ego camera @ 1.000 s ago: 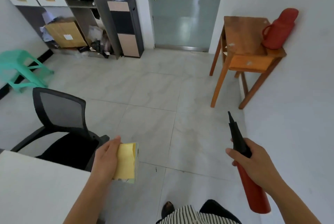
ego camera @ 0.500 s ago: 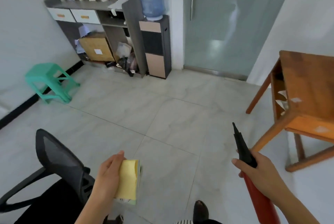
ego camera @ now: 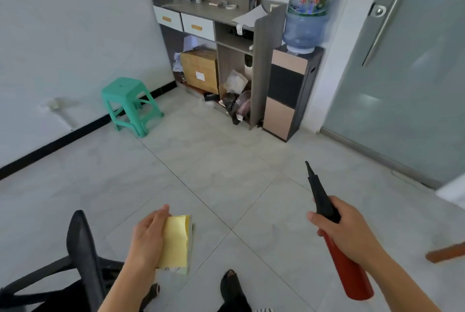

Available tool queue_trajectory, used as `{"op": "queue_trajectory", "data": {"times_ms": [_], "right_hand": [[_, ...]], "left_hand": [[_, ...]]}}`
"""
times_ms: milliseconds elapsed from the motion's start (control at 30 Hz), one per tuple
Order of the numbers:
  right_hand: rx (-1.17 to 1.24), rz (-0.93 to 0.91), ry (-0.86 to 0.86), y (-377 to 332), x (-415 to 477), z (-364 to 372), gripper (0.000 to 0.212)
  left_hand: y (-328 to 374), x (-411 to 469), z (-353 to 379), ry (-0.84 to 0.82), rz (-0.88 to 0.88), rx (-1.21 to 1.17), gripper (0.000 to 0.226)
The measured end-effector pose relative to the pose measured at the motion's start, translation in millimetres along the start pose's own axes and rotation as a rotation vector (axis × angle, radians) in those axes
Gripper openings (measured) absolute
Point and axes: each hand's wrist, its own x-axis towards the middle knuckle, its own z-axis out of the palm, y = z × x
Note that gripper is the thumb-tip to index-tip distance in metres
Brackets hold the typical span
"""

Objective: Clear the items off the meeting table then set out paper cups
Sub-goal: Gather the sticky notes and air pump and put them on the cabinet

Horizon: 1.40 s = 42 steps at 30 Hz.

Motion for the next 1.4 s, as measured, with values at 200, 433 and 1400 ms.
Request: {"op": "queue_trajectory", "data": {"times_ms": [200, 433, 1400], "right_hand": [[0.011, 0.009, -0.009, -78, 123, 25, 0.018], [-0.034, 0.052, -0.048, -127, 256, 49, 0.019], [-0.086, -0.067, -0.205, -450, 893, 268, 0.014]], "left_hand": [[97, 135, 14, 0.003, 0.042, 0.007, 0.035], [158, 258, 41, -0.034, 0.026, 0.013, 0.036], [436, 882, 6, 0.190, -0.102, -0.041, 0.040]]}}
